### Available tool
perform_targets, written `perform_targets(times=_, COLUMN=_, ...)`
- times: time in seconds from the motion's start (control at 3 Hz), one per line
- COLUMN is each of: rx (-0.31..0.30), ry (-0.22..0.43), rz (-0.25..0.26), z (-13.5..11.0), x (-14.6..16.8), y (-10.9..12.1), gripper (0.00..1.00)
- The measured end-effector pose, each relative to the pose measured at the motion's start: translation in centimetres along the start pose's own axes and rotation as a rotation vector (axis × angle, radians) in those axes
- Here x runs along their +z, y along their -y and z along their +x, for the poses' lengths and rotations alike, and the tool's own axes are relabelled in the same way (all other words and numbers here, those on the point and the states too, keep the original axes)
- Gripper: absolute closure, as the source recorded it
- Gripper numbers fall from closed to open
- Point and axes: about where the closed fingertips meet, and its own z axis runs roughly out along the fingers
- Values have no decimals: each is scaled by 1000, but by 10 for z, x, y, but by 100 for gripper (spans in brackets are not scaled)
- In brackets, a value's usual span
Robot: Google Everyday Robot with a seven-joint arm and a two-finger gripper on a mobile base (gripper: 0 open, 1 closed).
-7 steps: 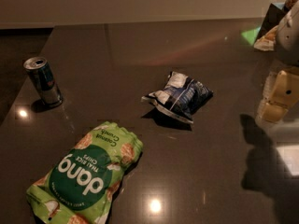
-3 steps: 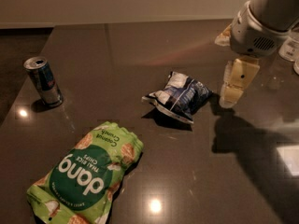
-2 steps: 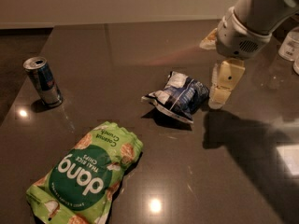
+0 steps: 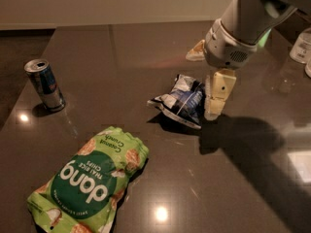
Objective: Move blue chip bag near redbull can
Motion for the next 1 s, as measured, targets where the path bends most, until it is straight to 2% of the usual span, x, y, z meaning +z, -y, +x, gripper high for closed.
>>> perform_targets(times=0.67, rx=-62, ry=-3, rz=-69, z=-13, x=31, y=1, gripper=0)
perform_targets(times=1.0, rx=-73, ry=-22, rz=-90, z=-16, x=44, y=-1, gripper=16)
